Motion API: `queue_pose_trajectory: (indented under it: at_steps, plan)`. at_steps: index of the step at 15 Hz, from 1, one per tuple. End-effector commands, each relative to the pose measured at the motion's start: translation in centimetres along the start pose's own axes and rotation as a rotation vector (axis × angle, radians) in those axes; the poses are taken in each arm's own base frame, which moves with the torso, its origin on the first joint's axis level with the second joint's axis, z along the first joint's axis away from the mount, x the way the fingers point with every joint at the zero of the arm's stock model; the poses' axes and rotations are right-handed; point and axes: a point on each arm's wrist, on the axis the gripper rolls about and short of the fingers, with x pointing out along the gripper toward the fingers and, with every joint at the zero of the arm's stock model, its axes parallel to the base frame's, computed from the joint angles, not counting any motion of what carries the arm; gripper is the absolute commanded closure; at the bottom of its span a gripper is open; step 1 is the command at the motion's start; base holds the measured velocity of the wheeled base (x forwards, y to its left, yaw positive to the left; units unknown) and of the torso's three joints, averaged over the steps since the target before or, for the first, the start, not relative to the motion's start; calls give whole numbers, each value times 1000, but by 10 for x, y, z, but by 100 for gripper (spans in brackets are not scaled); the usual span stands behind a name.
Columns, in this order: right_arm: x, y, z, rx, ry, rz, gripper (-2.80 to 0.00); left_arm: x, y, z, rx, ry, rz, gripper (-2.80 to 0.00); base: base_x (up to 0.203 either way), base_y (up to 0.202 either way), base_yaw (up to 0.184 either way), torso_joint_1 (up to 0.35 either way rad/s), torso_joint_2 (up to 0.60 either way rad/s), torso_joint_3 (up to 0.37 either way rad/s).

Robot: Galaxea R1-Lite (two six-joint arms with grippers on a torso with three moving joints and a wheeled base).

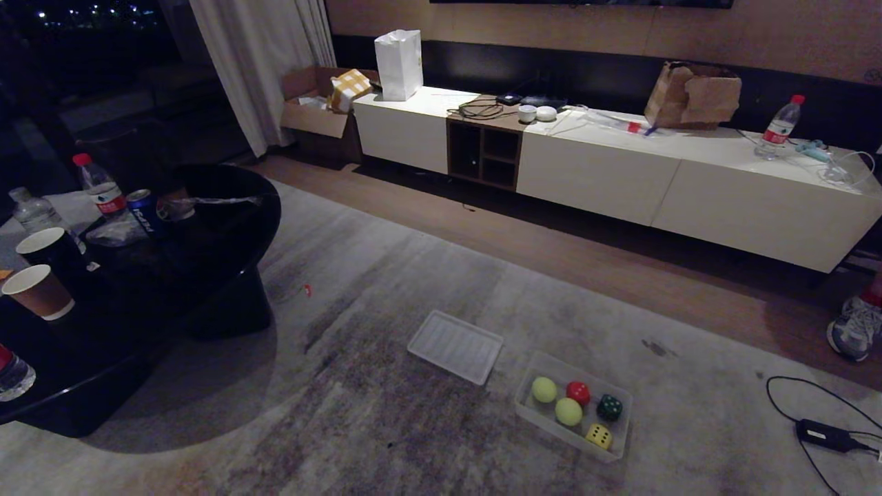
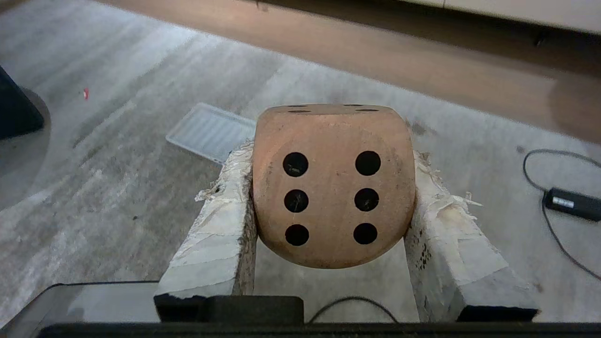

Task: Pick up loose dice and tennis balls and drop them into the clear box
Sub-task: Put the toys in the box

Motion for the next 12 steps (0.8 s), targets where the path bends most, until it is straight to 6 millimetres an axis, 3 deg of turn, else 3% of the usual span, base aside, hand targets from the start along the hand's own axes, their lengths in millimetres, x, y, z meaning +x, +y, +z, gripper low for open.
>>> queue_pose_trajectory:
  at_steps: [1, 12]
  plan:
    - [0, 0, 0, 2, 1, 0, 0, 0, 0, 0, 0, 2, 1, 0, 0, 0, 0, 6, 2, -189]
    - [0, 0, 0, 2, 1, 0, 0, 0, 0, 0, 1, 2, 2, 0, 0, 0, 0, 2, 1, -199]
